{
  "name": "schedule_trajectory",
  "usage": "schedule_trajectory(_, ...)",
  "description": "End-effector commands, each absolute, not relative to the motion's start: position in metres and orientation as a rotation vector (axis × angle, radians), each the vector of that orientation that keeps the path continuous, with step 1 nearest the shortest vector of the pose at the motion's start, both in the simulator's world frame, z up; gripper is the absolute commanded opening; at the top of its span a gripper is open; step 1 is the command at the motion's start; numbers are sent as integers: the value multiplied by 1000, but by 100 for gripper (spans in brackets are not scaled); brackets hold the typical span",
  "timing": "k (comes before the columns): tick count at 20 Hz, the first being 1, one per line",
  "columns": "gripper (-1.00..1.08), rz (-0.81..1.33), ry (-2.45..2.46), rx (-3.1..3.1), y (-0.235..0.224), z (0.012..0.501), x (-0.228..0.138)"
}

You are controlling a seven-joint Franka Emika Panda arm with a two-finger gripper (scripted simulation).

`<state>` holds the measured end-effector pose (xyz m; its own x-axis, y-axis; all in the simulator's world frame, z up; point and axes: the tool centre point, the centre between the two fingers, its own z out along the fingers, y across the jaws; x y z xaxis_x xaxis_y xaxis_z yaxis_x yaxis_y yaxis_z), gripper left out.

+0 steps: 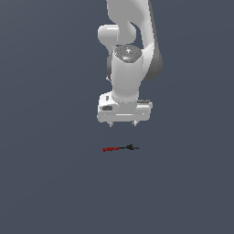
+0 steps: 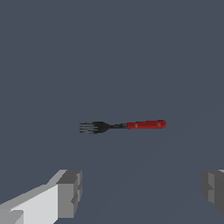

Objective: Pick up the object and move it to a goal position.

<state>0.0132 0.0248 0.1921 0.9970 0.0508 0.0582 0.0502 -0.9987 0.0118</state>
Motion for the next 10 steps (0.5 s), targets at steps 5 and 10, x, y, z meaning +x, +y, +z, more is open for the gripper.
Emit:
schedule_trajectory(5, 100, 100, 93, 3139, 35, 196, 16)
schedule_trajectory(10, 100, 116, 124, 3158, 56, 203, 20)
